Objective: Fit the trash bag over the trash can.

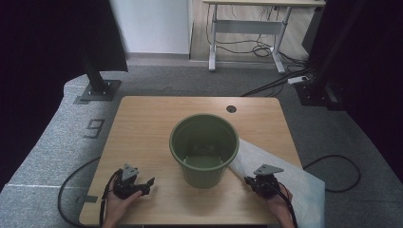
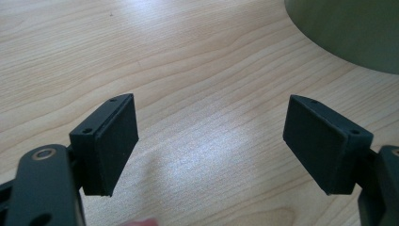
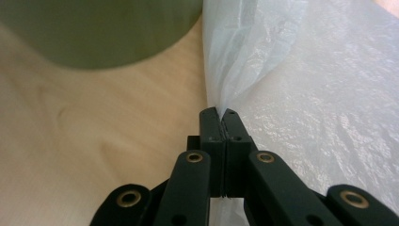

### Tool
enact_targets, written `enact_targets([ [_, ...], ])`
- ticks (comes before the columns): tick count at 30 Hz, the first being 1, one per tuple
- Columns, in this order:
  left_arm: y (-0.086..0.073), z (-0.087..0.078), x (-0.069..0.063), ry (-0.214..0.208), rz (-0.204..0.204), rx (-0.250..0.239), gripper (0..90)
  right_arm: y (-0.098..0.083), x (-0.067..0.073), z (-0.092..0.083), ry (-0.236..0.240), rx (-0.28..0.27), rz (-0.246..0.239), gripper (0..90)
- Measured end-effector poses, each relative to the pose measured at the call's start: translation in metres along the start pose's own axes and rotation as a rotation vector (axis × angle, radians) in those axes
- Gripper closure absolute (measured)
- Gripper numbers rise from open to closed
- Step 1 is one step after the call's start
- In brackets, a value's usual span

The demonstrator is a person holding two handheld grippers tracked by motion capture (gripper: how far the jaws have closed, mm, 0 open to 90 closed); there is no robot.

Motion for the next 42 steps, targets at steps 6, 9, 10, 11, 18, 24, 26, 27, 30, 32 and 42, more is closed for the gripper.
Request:
enact_targets([
  [6, 0.000, 0.005, 0.000, -0.002, 0.007, 0.011, 18.7, 0.008, -0.009, 0.000, -0.020, -0.038, 0.037, 54.9],
  [9, 0.001, 0.007, -0.002, 0.000, 0.017, 0.019, 18.7, 0.023, -0.015, 0.018, -0.025, -0.034, 0.075, 46.1],
  [10, 0.001, 0.008, -0.002, 0.004, 0.023, 0.020, 18.7, 0.025, -0.015, 0.022, -0.019, -0.031, 0.086, 45.0],
  [11, 0.001, 0.008, -0.002, 0.004, 0.023, 0.020, 18.6, 0.027, -0.014, 0.026, -0.023, -0.021, 0.091, 44.0],
  [18, -0.001, 0.006, -0.001, 0.013, 0.026, 0.021, 18.7, 0.026, -0.008, 0.036, -0.091, 0.012, 0.056, 52.8],
  [24, -0.001, 0.007, -0.002, 0.015, 0.030, 0.026, 18.7, 0.024, -0.016, 0.033, -0.097, -0.013, 0.065, 87.1],
  [26, -0.001, 0.007, -0.002, 0.018, 0.034, 0.027, 18.7, 0.024, -0.022, 0.030, -0.138, -0.054, 0.065, 88.2],
  [27, -0.001, 0.007, -0.002, 0.019, 0.033, 0.026, 18.7, 0.025, -0.024, 0.027, -0.151, -0.073, 0.075, 88.3],
  [30, -0.001, 0.006, -0.001, 0.020, 0.026, 0.023, 18.6, 0.031, -0.029, 0.014, -0.182, -0.138, 0.096, 88.4],
  [32, -0.001, 0.006, -0.001, 0.022, 0.028, 0.023, 18.7, 0.036, -0.031, 0.002, -0.213, -0.181, 0.097, 88.5],
  [42, -0.001, 0.007, -0.003, 0.024, 0.030, 0.022, 18.7, 0.052, -0.031, -0.033, -0.269, -0.299, 0.099, 88.6],
])
Point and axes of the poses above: each handheld gripper's, and its own axes: z roughly forward along the jaws, y roughly out of its top, x roughly to its left, the point moved 5 cm from there along z, roughly forward along the jaws, and after that the axes turned 4 degrees about x, right-handed, at the moved point
